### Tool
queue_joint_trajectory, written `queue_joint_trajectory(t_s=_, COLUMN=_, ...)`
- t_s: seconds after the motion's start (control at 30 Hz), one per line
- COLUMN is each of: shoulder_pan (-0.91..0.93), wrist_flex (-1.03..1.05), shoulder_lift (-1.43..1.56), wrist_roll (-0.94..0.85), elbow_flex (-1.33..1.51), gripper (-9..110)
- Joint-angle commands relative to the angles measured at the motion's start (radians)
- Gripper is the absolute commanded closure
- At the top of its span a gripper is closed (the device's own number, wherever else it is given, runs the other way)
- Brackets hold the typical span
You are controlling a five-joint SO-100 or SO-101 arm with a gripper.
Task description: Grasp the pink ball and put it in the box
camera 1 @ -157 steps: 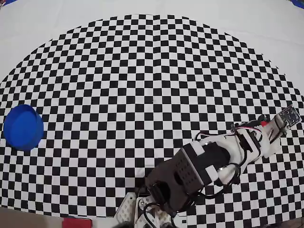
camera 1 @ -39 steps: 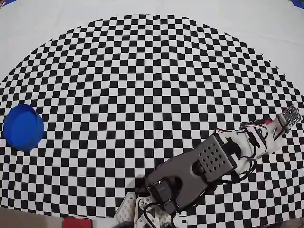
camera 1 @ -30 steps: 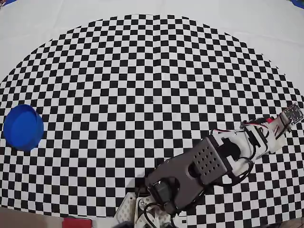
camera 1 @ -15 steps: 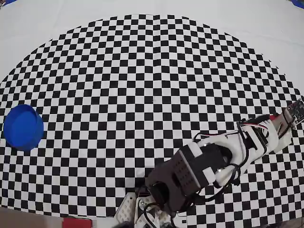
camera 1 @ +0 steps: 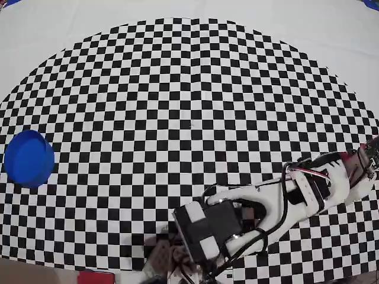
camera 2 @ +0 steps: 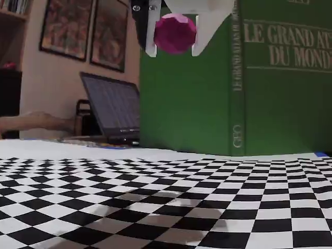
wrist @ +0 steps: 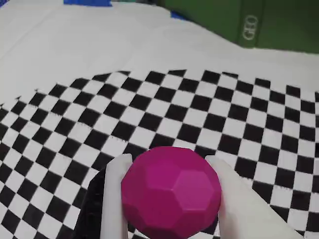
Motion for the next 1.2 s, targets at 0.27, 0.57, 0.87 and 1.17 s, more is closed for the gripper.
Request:
queue_joint_trajectory(t_s=0.27, shoulder_pan=0.04, wrist_flex=-0.012, shoulder_lift=0.245, wrist_roll=0.003, elbow_flex=0.107, gripper=101)
queue_joint_trajectory(t_s=0.57, shoulder_pan=0.054, wrist_flex=-0.012, shoulder_lift=0.357, wrist_roll=0.003, elbow_flex=0.186, gripper=101)
queue_joint_trajectory(t_s=0.87, shoulder_pan=-0.031, wrist_flex=-0.012, shoulder_lift=0.425, wrist_roll=0.003, elbow_flex=0.253, gripper=101)
queue_joint_trajectory(t_s=1.17, shoulder_pan=-0.21, wrist_flex=-0.012, shoulder_lift=0.425, wrist_roll=-0.002, elbow_flex=0.259, gripper=101)
